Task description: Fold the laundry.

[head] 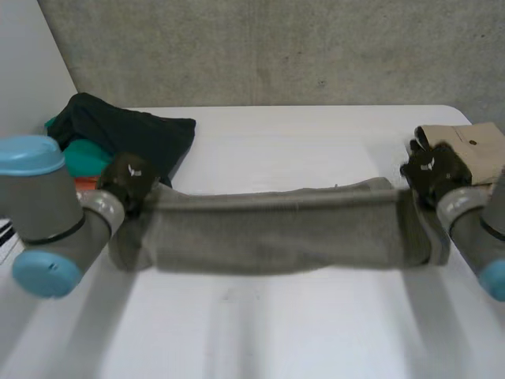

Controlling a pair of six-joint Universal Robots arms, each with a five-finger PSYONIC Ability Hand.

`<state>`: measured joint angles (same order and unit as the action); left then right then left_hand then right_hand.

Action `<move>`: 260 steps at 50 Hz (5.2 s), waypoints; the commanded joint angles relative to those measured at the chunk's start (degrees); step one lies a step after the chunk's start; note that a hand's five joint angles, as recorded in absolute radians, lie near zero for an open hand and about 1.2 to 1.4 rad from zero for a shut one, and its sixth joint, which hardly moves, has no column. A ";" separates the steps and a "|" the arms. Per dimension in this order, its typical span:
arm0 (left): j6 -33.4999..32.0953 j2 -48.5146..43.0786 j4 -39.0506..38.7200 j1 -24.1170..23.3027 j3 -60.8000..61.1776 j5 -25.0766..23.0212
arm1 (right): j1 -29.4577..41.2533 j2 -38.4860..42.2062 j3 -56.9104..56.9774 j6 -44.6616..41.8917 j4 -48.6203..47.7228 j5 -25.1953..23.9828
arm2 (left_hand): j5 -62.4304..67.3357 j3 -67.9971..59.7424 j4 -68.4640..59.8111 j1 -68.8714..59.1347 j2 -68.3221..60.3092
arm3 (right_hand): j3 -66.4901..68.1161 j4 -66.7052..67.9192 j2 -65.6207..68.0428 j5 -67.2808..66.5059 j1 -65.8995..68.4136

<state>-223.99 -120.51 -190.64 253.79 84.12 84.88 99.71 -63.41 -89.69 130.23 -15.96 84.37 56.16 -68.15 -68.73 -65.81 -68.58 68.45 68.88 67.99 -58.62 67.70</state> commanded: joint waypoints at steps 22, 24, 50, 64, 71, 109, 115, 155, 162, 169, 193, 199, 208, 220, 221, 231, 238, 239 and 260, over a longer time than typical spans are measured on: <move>27.56 12.58 -8.62 1.18 -13.20 -1.47 | -1.97 -4.97 20.97 27.45 -17.72 -0.77 | 13.84 -11.85 -11.27 -14.19 -11.42 | 11.55 11.12 12.01 -11.38 12.30; 27.03 12.76 -6.68 0.74 -9.78 -3.14 | -1.97 -4.97 17.63 26.92 -12.18 -4.20 | 13.84 -11.85 -11.27 -14.19 -11.42 | 11.55 11.12 12.01 -11.38 12.30; 22.46 41.05 -3.78 -3.66 4.65 -18.09 | 10.41 12.67 24.36 35.44 8.49 -7.56 | 13.84 -11.85 -11.27 -14.19 -11.42 | -58.45 -58.88 -57.99 58.62 -57.70; 26.24 51.95 -3.51 -6.21 7.99 -18.09 | 18.59 33.52 39.50 43.88 2.16 -3.77 | 13.84 -11.85 -11.27 -14.19 -11.42 | -40.13 -40.56 -39.67 40.30 -39.38; 27.64 53.36 -3.33 -4.02 9.04 -18.61 | 20.61 30.64 40.03 45.64 0.41 -3.78 | 13.84 -11.85 -11.27 -14.19 -11.42 | 11.55 11.12 12.01 -11.38 12.30; 32.83 59.52 -2.37 0.47 15.99 -20.55 | 26.24 32.38 44.94 19.62 10.78 -28.65 | 13.84 -11.85 -11.27 -14.19 -11.42 | 11.42 10.99 11.87 -11.25 12.17; 33.35 57.23 -3.33 4.51 15.81 -21.08 | 21.32 28.97 51.63 24.80 -2.30 -4.43 | 13.84 -11.85 -11.27 -14.19 -11.42 | 11.55 11.12 12.01 -11.38 12.30; 23.34 22.59 -10.28 -1.81 23.10 -9.83 | 7.78 -7.86 -2.01 17.33 9.87 -0.69 | 13.84 -11.85 -11.27 -14.19 -11.42 | -50.04 -50.47 -49.58 50.20 -49.29; 25.00 27.87 -10.01 -0.50 25.21 -10.18 | 7.34 -3.57 12.32 16.64 21.83 -1.84 | 13.84 -11.85 -11.27 -14.19 -11.42 | -50.04 -50.47 -49.58 50.21 -49.29; 27.03 32.62 -10.36 1.09 27.50 -11.23 | 6.64 9.52 29.99 13.39 33.35 -0.52 | 13.84 -11.85 -11.27 -14.19 -11.42 | -47.02 -47.45 -46.56 47.19 -46.27; 29.66 35.17 -10.72 2.05 27.33 -11.67 | 4.71 31.09 48.12 8.01 21.06 7.48 | 13.84 -11.85 -11.27 -14.19 -11.42 | 11.55 11.12 12.01 -11.38 12.30; 29.66 36.31 -10.45 4.25 25.83 -11.85 | 3.57 15.88 40.83 15.92 20.01 4.50 | 13.84 -11.85 -11.27 -14.19 -11.42 | 11.55 11.12 12.01 -11.38 12.30; 30.72 39.56 -2.03 9.79 20.91 -13.42 | -3.80 -9.50 25.20 10.15 27.89 -4.99 | 13.84 -11.85 -11.27 -14.19 -11.42 | 11.55 11.12 12.01 -11.38 12.30; 25.28 40.53 22.75 11.81 20.38 -18.79 | -17.00 -20.97 9.89 -10.95 51.73 -18.00 | 13.84 -11.85 -11.27 -14.19 -11.42 | 11.55 11.12 12.01 -11.38 12.30; 24.31 40.10 24.07 11.81 20.64 -18.96 | -16.92 -20.62 9.19 -11.83 51.64 -18.53 | 13.84 -11.85 -11.27 -14.19 -11.42 | 11.55 11.12 12.01 -11.38 12.30; 14.55 34.38 21.63 9.27 21.35 -17.74 | -3.22 -8.50 11.02 21.17 32.50 -12.04 | 13.84 -11.85 -11.27 -14.19 -11.42 | -43.28 -43.71 -42.82 43.45 -42.53; 17.44 37.10 18.56 6.54 20.47 -14.31 | 7.58 1.68 20.66 32.26 23.00 -1.68 | 13.84 -11.85 -11.27 -14.19 -11.42 | -47.18 -47.61 -46.72 47.35 -46.43; 17.71 37.54 18.12 6.45 20.38 -13.96 | 8.56 3.28 22.43 32.71 22.99 -0.79 | 13.84 -11.85 -11.27 -14.19 -11.42 | -47.18 -47.61 -46.72 47.35 -46.43; 28.61 48.35 -3.24 4.61 18.72 -14.04 | 18.85 34.22 48.99 22.89 20.79 -7.02 | 13.84 -11.85 -11.27 -14.19 -11.42 | -41.47 -41.90 -41.01 41.64 -40.72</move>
<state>-197.82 -73.04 -189.47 259.45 104.11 71.40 117.88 -31.86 -40.82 161.40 6.14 81.65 56.16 -68.44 -68.96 -65.81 -68.84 21.96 21.36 22.39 -10.93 22.09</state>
